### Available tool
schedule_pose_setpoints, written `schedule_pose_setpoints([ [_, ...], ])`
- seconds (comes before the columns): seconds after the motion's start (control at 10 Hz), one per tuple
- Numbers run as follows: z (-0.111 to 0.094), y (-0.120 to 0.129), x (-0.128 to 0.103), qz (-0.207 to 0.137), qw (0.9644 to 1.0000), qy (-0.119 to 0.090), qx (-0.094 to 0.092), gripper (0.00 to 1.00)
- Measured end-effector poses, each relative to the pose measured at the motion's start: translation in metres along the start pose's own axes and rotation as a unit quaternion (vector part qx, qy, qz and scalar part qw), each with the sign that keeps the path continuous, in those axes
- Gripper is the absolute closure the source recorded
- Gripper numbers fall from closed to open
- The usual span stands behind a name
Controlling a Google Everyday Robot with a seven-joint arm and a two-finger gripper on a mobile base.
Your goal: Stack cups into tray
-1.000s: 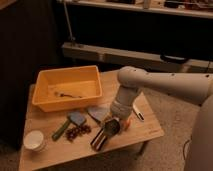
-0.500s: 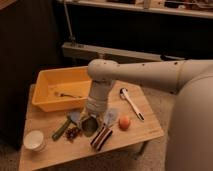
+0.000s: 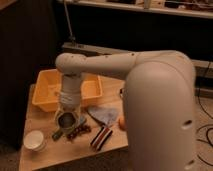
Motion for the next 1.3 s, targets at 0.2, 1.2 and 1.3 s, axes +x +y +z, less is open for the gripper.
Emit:
schedule_pose_setpoints([
  [0.2, 0.01, 0.031, 0.004, -0.024, 0.9992, 0.017, 0.027, 0.94],
  [1.2, 0.035, 0.107, 0.003, -0.074, 0.9939, 0.051, 0.064, 0.94],
  [1.3, 0.036, 0.114, 0.005, -0.079, 0.9934, 0.054, 0.064, 0.94],
])
